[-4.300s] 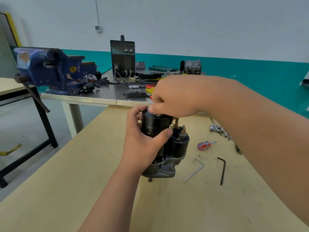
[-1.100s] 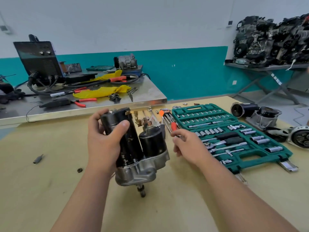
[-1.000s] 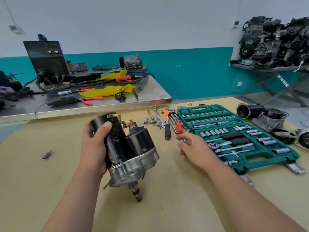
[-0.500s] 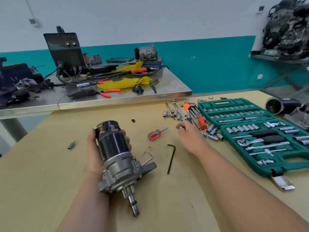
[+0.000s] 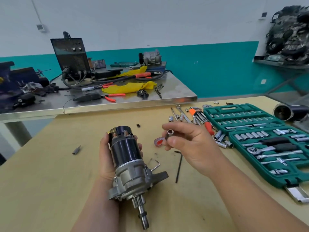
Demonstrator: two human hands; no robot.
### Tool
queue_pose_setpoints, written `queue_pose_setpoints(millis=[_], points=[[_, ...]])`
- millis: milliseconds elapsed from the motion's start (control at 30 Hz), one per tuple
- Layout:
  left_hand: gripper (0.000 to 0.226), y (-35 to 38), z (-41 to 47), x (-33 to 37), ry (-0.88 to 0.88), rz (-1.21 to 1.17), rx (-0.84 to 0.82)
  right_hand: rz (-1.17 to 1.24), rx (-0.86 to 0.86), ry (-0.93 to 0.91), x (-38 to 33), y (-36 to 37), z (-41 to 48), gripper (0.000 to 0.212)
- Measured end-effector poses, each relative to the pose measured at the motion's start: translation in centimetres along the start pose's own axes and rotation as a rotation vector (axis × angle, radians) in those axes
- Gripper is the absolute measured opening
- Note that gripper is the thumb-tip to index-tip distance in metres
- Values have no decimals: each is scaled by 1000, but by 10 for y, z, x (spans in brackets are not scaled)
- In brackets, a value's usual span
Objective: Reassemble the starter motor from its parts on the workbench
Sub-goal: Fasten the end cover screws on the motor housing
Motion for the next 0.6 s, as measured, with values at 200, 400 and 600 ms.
queue_pose_setpoints(millis=[200,400,600], points=[[75,3,-7,-2,-84,-50,0,271,-102,57,8,4,-2,33],[73,4,-6,-3,-58,-27,5,351,-185,119,9,5,-4,38],[69,4,-7,-1,-35,-13,-21,577,-310,174,8,9,-5,30]])
Point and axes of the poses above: each hand's wrist, its own z-axis towards the middle knuckle, its own y-axis out of the palm, x = y × z, the point moved 4 cm from there along z, towards the middle knuckle
